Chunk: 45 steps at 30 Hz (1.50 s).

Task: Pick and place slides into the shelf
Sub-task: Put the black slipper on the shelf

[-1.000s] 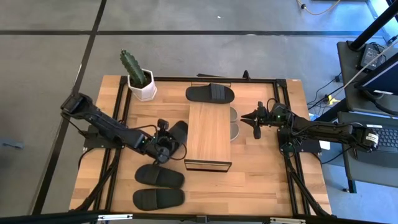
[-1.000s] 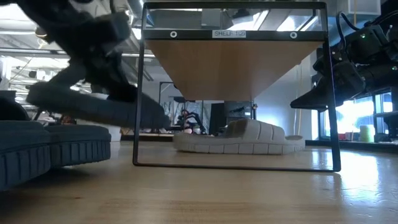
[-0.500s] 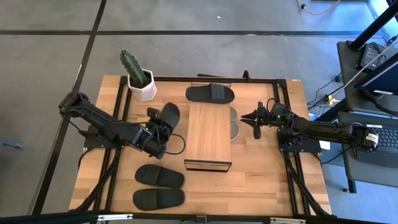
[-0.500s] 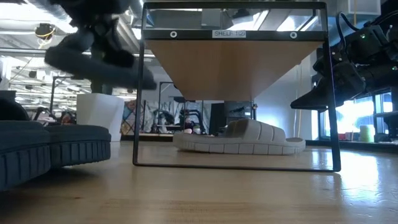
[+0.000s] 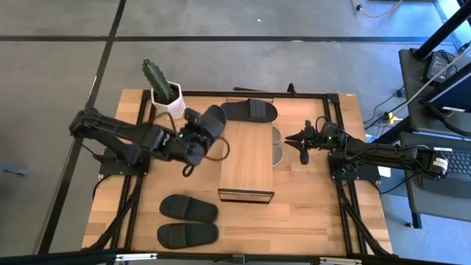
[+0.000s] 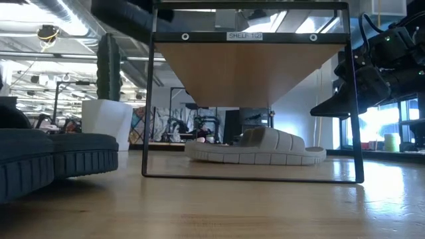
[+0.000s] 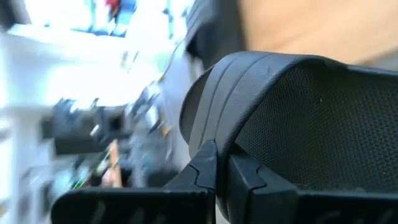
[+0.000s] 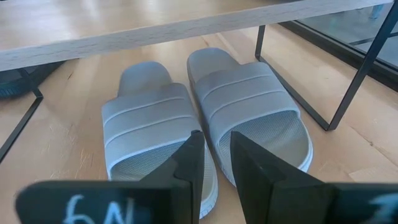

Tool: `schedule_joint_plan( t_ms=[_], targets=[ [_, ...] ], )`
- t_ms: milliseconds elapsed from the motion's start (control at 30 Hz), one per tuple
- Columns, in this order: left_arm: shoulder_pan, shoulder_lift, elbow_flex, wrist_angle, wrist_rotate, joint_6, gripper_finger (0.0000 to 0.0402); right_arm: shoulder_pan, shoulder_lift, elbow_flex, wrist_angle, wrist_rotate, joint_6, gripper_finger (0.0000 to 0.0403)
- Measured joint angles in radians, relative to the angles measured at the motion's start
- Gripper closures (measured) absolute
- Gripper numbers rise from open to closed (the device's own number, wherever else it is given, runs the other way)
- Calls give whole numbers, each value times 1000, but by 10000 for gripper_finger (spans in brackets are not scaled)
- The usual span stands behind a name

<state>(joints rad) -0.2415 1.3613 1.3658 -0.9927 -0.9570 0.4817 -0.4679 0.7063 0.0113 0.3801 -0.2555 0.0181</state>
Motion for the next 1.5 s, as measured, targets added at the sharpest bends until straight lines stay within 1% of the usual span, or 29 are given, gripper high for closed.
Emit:
schedule_joint_plan(
  t_ms=[133, 267, 333, 433, 600, 733, 800, 833, 900, 1033, 1100, 1167, 1267, 1500],
  targets=[
    [81, -27, 4, 177, 288, 250, 399, 0, 0, 0, 1, 0, 0, 323],
    [167, -59, 4, 328, 537, 462, 399, 0, 0, 0, 1, 0, 0, 323],
    [216, -60, 4, 394, 706, 555, 399, 0, 0, 0, 1, 0, -1, 323],
    [293, -56, 4, 433, 942, 677, 399, 0, 0, 0, 1, 0, -1, 323],
    [443, -31, -12, 450, 1194, 837, 399, 0, 0, 0, -3, 0, -4, 323],
    [565, -10, -49, 506, 1484, 952, 399, 0, 0, 0, -5, 0, -23, 323],
    [607, 11, -72, 562, 1588, 1013, 399, 0, 0, 0, -5, 0, -25, 323],
    [622, 22, -82, 586, 1622, 1038, 399, 0, 0, 0, -6, 0, -24, 323],
    [641, 49, -88, 616, 1653, 1071, 399, 0, 0, 0, -9, 0, -22, 323],
    [652, 131, -88, 706, 1654, 1097, 399, 0, 0, 0, -10, 0, -22, 323],
    [653, 177, -88, 764, 1639, 1099, 399, 0, 0, 0, -10, 0, -21, 323],
    [654, 216, -88, 806, 1600, 1100, 399, 0, 0, 0, -10, 0, -20, 323],
    [654, 256, -88, 827, 1569, 1102, 399, 0, 0, 0, -11, 0, -19, 323],
    [654, 272, -88, 841, 1565, 1092, 399, 0, 0, 0, -11, 0, -19, 323]
  ],
)
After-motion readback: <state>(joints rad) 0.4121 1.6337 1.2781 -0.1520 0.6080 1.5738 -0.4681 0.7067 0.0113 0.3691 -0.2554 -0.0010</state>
